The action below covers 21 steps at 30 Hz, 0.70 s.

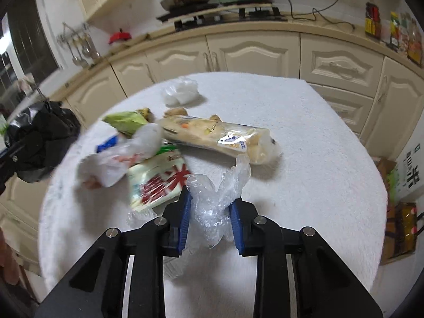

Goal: Collect trash
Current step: 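Grasp the black plastic bag with the left gripper while the right grasps clear plastic, then carry the black bag and clear plastic with both grippers to the bin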

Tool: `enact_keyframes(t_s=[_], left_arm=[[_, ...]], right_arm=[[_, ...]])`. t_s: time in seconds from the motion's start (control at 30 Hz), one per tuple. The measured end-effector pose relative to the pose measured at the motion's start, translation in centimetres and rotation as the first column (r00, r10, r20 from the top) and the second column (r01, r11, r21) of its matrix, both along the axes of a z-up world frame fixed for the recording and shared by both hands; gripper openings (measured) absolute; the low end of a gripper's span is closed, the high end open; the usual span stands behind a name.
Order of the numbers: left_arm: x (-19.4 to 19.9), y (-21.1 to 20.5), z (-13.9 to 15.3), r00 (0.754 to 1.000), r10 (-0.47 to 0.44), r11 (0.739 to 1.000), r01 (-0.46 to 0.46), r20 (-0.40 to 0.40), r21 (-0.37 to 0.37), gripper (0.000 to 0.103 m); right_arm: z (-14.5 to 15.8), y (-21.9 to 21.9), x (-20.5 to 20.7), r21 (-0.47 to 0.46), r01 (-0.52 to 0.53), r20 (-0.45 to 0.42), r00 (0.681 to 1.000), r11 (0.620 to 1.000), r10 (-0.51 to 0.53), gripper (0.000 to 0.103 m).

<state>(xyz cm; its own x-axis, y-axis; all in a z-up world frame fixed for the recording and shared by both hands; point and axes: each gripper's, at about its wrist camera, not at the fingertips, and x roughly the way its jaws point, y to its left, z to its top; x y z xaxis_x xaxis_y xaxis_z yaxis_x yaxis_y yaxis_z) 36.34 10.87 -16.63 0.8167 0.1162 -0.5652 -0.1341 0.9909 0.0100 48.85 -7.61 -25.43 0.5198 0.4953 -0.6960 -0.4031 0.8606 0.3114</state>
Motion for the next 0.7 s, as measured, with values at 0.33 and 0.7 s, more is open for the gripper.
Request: enact_keyframes(t_s=[0.33,0.7], left_arm=[[-3.2,-8.7,2.1,0.973,-0.23,0.973,0.23,0.004,-0.015,0.048],[2.9,-24.5,-0.4,0.839,-0.529,0.846,0.532,-0.124,-0.007,0.048]], right_arm=[[2.7,-10.6,-5.4,0.135,0.134,0.04,0.989,0.982,-0.141,0.027],[-1.1,-26.7,-8.8,0.135,0.409,-0.018,0.912,0.903,-0.41,0.027]])
